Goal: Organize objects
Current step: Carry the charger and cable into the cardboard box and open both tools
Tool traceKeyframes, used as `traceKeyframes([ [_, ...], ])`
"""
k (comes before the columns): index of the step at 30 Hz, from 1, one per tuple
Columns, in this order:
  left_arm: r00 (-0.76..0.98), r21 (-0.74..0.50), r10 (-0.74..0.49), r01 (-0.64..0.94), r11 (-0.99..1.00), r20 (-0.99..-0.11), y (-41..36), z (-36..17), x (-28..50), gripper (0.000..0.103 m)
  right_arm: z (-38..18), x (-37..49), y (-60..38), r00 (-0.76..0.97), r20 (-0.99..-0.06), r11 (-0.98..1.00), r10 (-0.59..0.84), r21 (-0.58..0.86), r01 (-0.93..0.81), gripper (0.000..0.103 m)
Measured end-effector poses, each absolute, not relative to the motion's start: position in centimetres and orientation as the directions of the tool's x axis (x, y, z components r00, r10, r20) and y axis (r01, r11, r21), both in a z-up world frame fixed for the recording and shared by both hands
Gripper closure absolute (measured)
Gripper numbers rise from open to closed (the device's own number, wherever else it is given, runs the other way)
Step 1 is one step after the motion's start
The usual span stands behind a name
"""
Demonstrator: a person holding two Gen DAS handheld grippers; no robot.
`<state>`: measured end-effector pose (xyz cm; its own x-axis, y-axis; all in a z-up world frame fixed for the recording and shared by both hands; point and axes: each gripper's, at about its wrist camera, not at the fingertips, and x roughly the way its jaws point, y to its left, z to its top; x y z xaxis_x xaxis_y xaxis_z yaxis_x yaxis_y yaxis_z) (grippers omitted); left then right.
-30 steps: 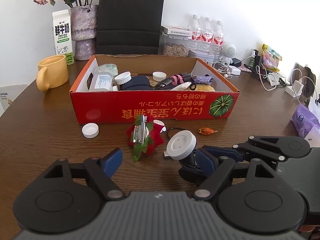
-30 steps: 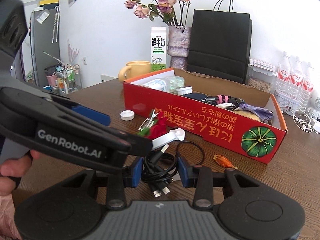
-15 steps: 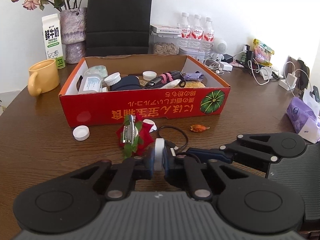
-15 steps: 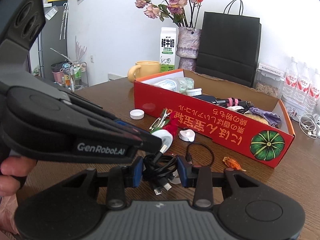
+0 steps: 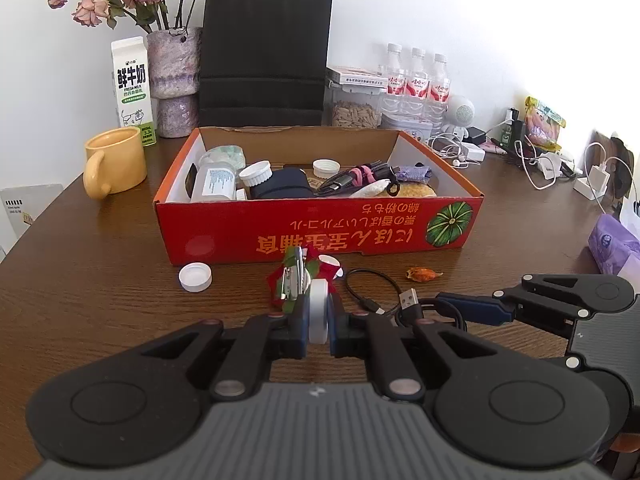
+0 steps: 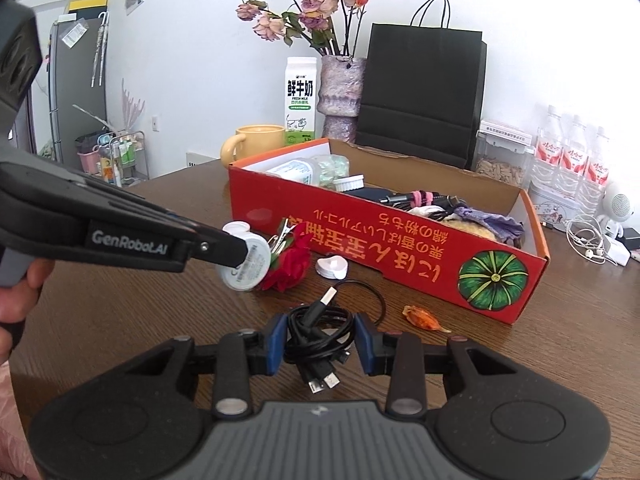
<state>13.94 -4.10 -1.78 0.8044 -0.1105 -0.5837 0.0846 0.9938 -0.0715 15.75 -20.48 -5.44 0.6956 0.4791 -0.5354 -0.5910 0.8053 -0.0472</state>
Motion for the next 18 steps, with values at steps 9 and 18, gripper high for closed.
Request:
traceKeyframes([
  [9,0.834,-0.082,-0.098,0.064,0.995,-0.542,-3.4,-0.2,13.5,0.093,-4.2,16.0,-20.7,0.725,-0.508,0.824,0.465,-0.053,-0.565,0.068],
  [18,0.854,-0.069,-0.075,0.046,0.997,-0.514,-2.9,1.5,14.3,0.093,-2.8,16.9,-20.4,0.753,-0.476,0.839,0.455,-0.053,-0.541,0.068],
])
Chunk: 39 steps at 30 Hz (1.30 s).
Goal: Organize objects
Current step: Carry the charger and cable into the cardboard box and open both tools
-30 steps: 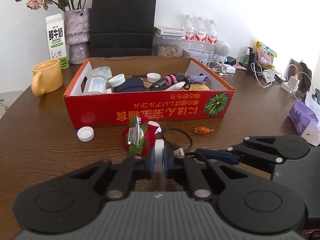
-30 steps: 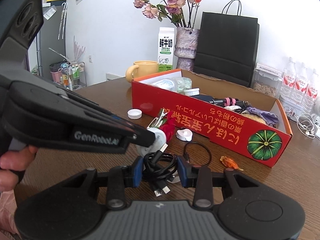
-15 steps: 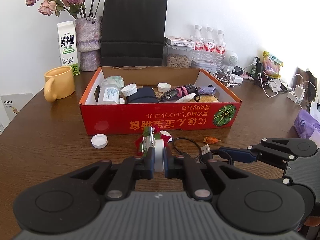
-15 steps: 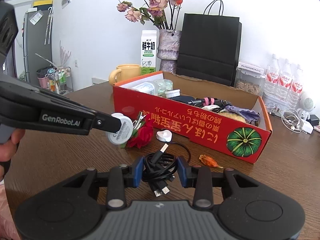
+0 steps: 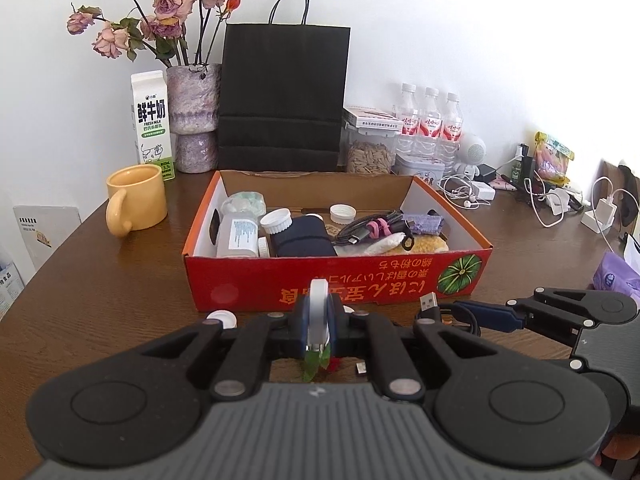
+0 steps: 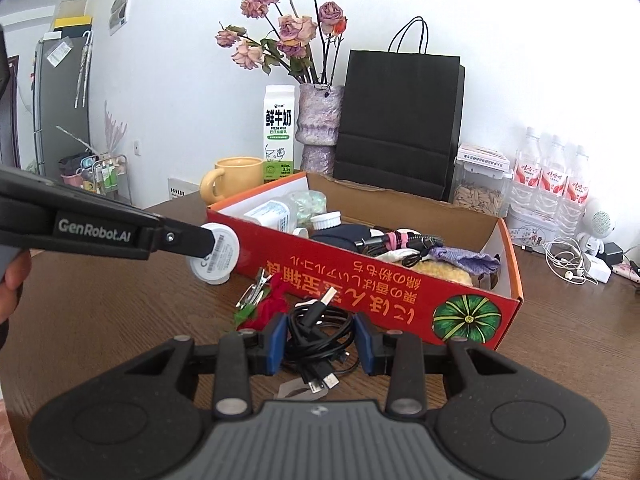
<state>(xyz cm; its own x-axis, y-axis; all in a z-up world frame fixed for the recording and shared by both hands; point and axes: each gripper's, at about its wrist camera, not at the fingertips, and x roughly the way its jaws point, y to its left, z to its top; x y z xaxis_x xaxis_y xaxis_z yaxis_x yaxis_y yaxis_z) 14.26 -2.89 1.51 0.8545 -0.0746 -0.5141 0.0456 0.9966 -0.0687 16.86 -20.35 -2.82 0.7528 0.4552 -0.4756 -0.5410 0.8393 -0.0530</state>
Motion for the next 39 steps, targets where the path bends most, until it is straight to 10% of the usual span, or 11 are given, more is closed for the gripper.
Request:
traceKeyframes([
  [39,0.883,-0.098,-0.066,0.023,0.995,-0.464,-1.3,1.6,31.2,0.093,-0.7,33.2,-18.0,0.825,-0.423,0.910,0.376,0.000,-0.415,0.068],
])
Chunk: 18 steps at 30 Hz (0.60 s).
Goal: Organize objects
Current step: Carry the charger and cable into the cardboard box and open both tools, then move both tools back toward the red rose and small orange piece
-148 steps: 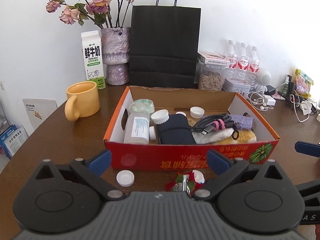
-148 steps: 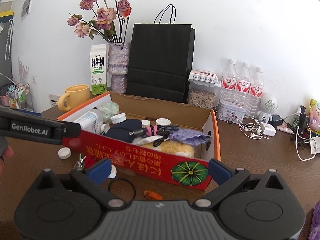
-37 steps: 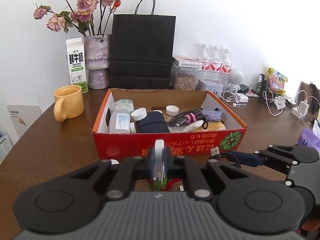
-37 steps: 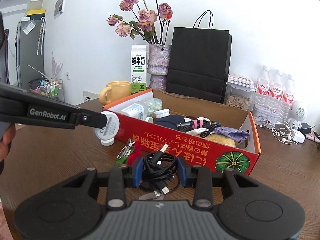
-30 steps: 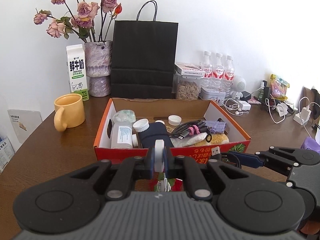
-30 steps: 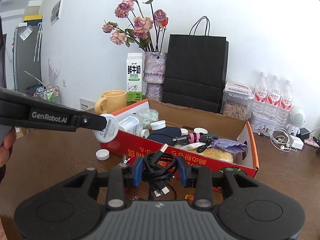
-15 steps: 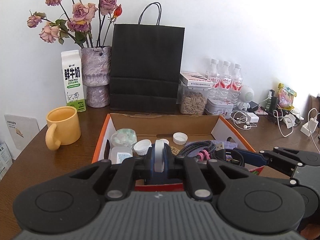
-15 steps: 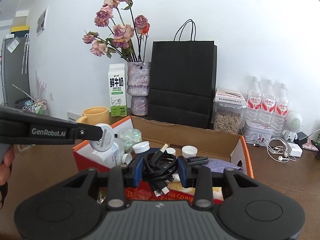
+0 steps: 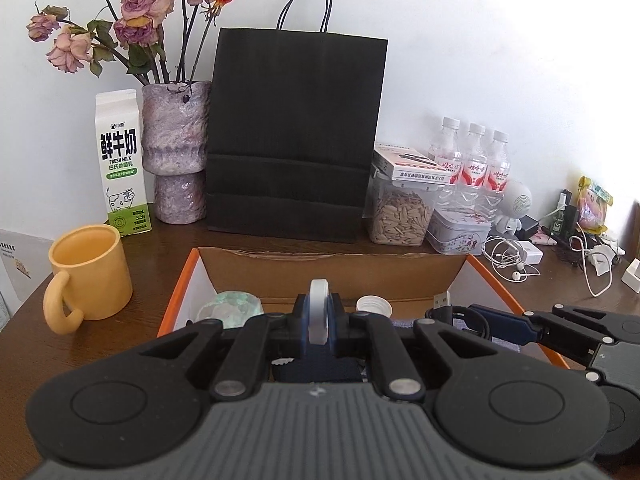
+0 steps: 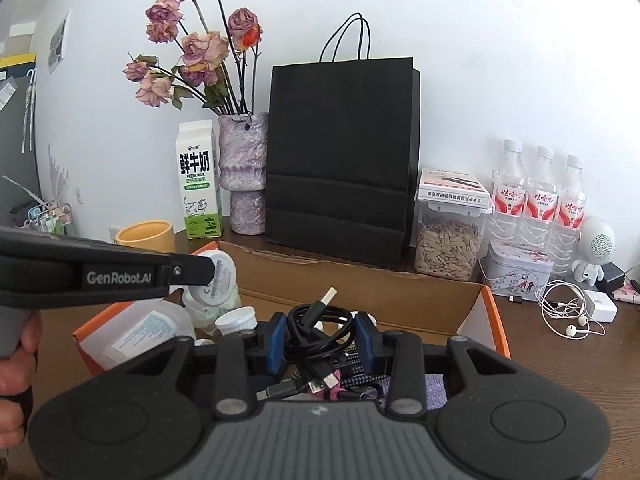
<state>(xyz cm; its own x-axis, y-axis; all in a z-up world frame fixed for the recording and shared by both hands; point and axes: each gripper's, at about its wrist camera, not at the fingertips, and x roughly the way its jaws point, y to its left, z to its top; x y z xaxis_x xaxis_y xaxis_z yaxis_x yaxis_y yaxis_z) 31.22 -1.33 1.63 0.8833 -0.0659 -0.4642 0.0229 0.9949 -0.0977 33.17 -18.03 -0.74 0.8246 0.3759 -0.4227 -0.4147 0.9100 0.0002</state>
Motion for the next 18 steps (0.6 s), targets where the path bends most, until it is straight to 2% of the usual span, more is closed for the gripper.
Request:
traceKeyframes([
  [7,0.870,-0.080,-0.066,0.031,0.996,-0.488,-1.0,0.4,33.9,0.093,-1.9,35.9,-18.0,0.814,-0.459,0.913,0.356,-0.012,-0.407,0.067],
  [9,0.869,-0.072,-0.068,0.038,0.997,-0.490,-1.0,0.3,34.3,0.088,-2.2,36.4,-18.0,0.808,-0.476,0.916,0.346,-0.014,-0.401,0.066],
  [10,0.867,-0.066,-0.063,0.035,0.997,-0.494,-0.9,0.3,34.5,0.072,-2.3,36.6,-18.0,0.807,-0.480,0.917,0.344,-0.013,-0.399,0.061],
  [11,0.866,-0.057,-0.051,0.026,0.998,-0.497,-0.8,0.2,34.6,0.042,-2.4,36.7,-18.1,0.807,-0.486,0.920,0.336,-0.014,-0.391,0.042],
  [12,0.871,-0.047,-0.035,0.013,0.999,-0.491,-0.8,0.2,34.6,0.026,-2.5,36.7,-18.2,0.813,-0.485,0.926,0.324,-0.017,-0.378,0.029],
  [13,0.876,-0.036,-0.018,0.001,0.999,-0.483,-0.7,0.2,34.6,0.001,-2.5,36.7,-18.3,0.821,-0.479,0.930,0.312,-0.020,-0.366,0.009],
  [14,0.882,-0.022,0.008,-0.021,1.000,-0.470,-0.7,0.2,34.5,0.000,-2.5,36.6,-18.4,0.827,-0.472,0.934,0.304,-0.024,-0.357,0.004],
  [18,0.878,-0.036,0.015,-0.037,0.999,-0.478,-0.2,0.4,34.6,0.000,-2.4,36.7,-18.8,0.825,-0.475,0.937,0.307,-0.002,-0.350,0.003],
])
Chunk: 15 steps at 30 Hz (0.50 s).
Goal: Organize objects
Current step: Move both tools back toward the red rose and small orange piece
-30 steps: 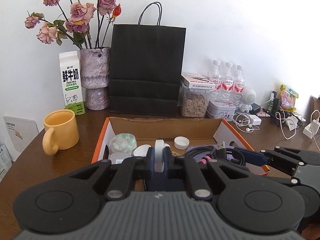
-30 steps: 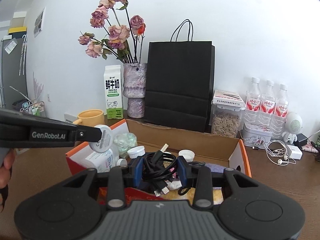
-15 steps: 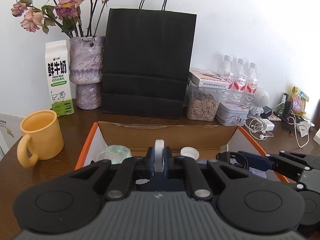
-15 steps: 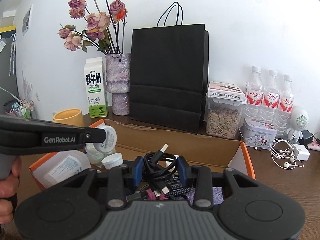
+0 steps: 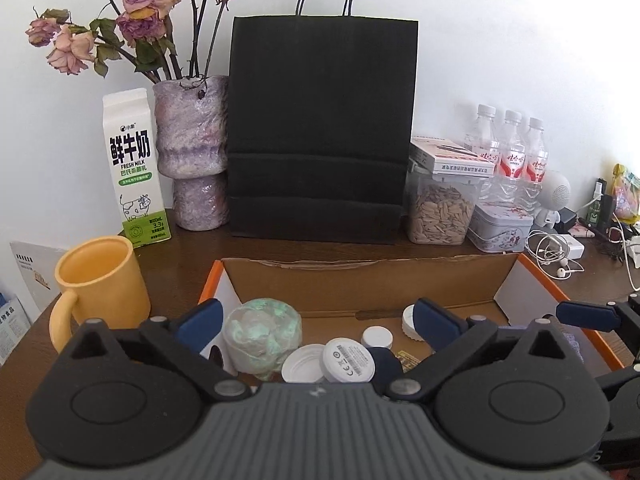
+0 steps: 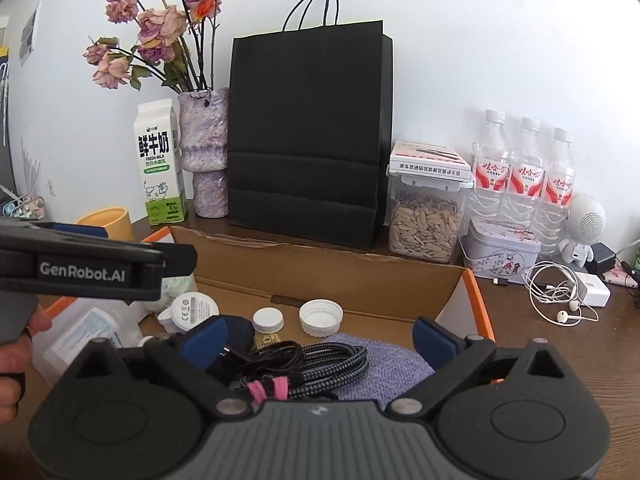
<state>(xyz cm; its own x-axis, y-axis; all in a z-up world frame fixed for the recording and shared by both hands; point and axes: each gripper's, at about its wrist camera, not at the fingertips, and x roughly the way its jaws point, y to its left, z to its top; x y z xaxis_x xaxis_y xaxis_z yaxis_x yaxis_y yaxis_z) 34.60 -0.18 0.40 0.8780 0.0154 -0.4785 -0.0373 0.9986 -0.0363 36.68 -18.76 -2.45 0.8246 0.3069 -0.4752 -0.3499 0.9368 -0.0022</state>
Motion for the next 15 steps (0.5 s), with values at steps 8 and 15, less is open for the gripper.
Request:
traceKeyframes([
  [8,0.878,-0.043,0.020,-0.046,0.998,-0.478,-0.1,0.6,34.1,0.000,-2.3,36.3,-18.5,0.826,-0.474,0.935,0.306,-0.013,-0.354,0.002],
  [15,0.881,-0.054,0.029,-0.062,0.997,-0.472,0.0,1.1,32.0,0.000,-1.6,34.7,-18.4,0.842,-0.447,0.935,0.302,-0.033,-0.353,0.002],
])
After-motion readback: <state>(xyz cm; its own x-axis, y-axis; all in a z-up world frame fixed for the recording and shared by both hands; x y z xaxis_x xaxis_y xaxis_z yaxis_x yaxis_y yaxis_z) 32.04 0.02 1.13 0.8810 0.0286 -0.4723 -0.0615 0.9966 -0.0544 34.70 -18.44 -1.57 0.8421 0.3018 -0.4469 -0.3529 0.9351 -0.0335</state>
